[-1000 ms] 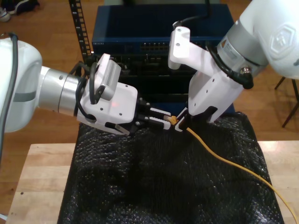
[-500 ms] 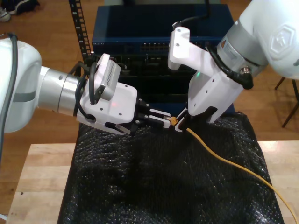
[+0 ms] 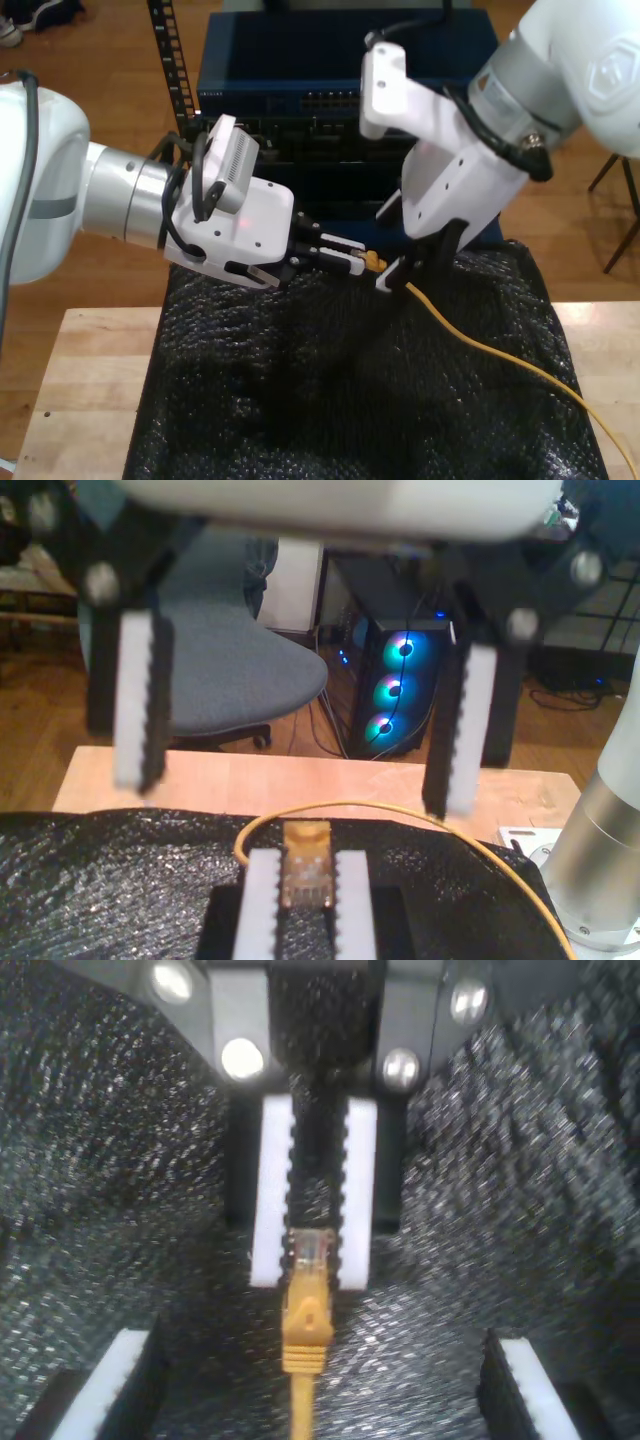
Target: Grab the cable and plug it in
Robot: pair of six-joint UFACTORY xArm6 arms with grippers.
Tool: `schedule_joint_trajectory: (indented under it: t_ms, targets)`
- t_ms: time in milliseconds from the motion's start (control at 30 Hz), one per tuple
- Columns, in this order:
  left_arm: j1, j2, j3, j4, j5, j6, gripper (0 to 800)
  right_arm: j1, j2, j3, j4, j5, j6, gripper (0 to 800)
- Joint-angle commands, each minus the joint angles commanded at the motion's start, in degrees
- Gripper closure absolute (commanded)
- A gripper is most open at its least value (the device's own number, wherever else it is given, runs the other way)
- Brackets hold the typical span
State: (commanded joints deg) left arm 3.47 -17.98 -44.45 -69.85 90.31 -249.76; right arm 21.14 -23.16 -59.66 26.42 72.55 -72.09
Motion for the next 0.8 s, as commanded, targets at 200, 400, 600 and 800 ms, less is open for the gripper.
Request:
schedule_joint_trajectory:
  t_ms: [200, 400, 600, 800]
  targets:
    - [0.09, 0.44, -0.09, -0.26, 0.0, -1.23, 795, -1.85, 0.44, 0.0, 9.58, 0.18, -0.18, 4]
    - [0.09, 1.41, -0.09, -0.26, 0.97, -2.29, 793, -4.48, 0.35, 0.0, 11.43, 0.18, -0.44, 4]
    - [0.44, 2.2, -0.18, -0.35, 2.29, -3.34, 793, -4.48, 0.26, -2.2, 11.16, 0.26, -0.97, 6]
    - [1.58, 4.4, -0.53, -2.46, 5.71, -4.66, 789, -4.66, -0.79, -2.55, 11.08, 0.18, -5.8, 8]
